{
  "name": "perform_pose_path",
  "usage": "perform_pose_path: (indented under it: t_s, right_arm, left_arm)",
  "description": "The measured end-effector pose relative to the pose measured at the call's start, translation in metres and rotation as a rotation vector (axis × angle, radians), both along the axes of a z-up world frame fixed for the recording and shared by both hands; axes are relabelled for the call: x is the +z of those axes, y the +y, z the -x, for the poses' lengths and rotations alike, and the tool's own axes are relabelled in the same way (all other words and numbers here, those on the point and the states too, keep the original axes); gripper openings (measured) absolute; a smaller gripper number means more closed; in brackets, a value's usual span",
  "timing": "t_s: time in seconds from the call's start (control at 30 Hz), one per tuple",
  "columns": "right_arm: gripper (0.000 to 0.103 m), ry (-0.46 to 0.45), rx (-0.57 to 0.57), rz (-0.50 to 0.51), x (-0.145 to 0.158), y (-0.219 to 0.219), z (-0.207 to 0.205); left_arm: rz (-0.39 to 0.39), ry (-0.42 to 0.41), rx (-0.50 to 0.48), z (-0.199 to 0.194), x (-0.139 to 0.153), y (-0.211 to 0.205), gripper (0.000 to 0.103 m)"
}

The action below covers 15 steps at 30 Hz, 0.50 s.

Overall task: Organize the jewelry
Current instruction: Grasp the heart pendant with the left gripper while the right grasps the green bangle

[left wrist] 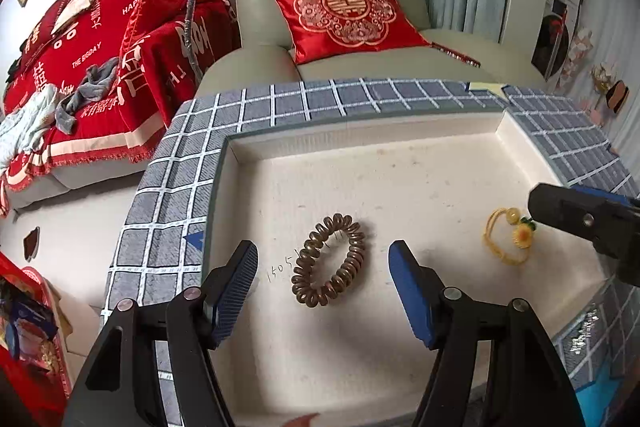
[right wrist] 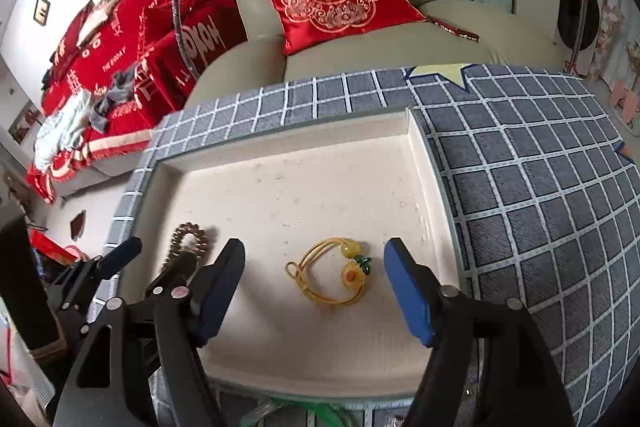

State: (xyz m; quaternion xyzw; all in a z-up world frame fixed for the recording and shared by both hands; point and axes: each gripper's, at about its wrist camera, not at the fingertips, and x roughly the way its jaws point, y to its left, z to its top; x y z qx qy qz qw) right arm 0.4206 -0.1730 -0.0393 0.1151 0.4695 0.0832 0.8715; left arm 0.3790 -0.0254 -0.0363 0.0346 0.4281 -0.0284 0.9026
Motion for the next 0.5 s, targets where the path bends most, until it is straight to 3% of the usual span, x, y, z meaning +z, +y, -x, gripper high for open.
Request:
perform_pose_path:
  t_s: [0.07, 0.27, 0.4, 0.5]
  right_arm:
    - [0.076, 0.0, -0.007, -0.013, 0.007, -0.002, 0.007]
    - [0.082, -0.037, -0.017, -0.062, 0.028, -0.014, 0.04]
    - [0.103, -0.084, -0.051, -0.055, 0.041, -0.022, 0.071]
    - [0.103, -0.122, -0.07, -0.075, 0.046, -0.029, 0.095]
  left_arm:
    - [0.029, -0.012, 0.004, 0.007, 0.008, 0.004, 0.102]
    - [0.057, -0.069, -0.017, 0.044, 0.028, 0.014, 0.103]
    - [0.087, -0.066, -0.035, 0.072, 0.034, 0.022, 0.103]
    - [0.105, -0.036, -0.042, 0.093, 0.032, 0.027, 0.103]
